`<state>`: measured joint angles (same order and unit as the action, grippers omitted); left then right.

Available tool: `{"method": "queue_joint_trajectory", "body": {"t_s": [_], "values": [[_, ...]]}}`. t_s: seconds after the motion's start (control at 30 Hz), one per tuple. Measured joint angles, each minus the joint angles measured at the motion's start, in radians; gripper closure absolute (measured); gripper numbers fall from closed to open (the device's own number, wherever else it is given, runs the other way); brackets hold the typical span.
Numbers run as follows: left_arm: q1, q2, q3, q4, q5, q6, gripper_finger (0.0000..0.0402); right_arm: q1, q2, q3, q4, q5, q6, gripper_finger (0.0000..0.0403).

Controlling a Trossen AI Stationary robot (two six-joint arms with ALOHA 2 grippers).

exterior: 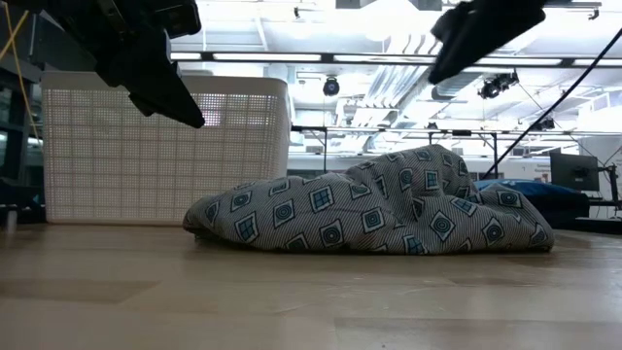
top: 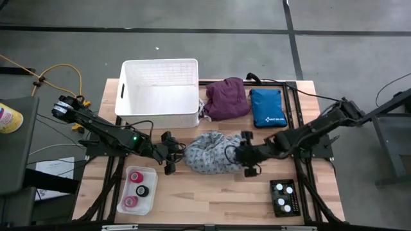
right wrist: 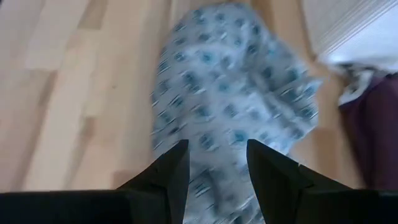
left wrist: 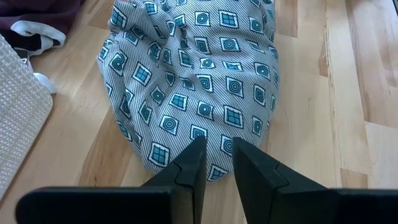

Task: Pick & place medical supplies in basket/bin
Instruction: Put the gray patterned patient gown into the top white bin

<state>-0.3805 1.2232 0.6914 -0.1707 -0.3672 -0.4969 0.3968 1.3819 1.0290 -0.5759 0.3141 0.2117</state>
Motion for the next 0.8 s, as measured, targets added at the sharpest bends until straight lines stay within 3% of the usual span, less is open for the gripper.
{"method": "queue_joint_trajectory", "body": {"t_s": [0.27,0.8], "values": [[0.000,0.000,0.000,0.000,0.000,0.000,0.0327,-0.076,0.000,0.000,0.059,-0.002,-0.102,0.0255],[0.000,0.000,0.000,0.000,0.000,0.000,0.0327,-0.070,0.000,0.000,0.065,-0.004,-0.100,0.0255]]}}
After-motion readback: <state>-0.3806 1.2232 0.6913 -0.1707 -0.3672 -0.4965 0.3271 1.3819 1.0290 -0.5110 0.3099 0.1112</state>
